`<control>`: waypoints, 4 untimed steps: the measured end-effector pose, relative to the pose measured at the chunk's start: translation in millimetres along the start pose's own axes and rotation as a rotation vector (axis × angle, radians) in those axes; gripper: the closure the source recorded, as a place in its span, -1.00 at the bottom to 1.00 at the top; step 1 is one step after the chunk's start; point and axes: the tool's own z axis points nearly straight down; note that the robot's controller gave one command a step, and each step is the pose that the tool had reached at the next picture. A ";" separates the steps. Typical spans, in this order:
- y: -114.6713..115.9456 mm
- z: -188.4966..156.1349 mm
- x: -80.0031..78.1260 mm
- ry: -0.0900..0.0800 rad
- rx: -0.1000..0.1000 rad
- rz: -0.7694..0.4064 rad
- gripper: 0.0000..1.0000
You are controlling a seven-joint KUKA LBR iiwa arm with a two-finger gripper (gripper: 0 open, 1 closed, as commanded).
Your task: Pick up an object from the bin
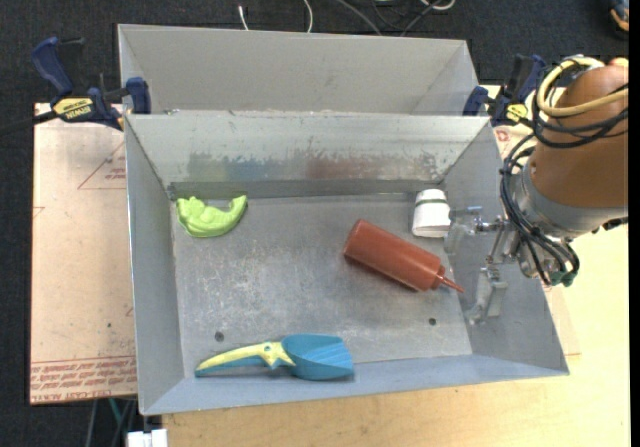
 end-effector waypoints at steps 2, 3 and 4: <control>10.8 17.9 1.4 -0.008 0.002 0.006 -1.00; -14.7 59.0 -30.2 -0.011 0.003 -0.294 -1.00; 18.8 58.0 -18.6 -0.001 -0.001 0.114 -1.00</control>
Offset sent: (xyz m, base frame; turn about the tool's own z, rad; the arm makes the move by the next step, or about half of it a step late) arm -0.0071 0.0312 -0.0483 0.0065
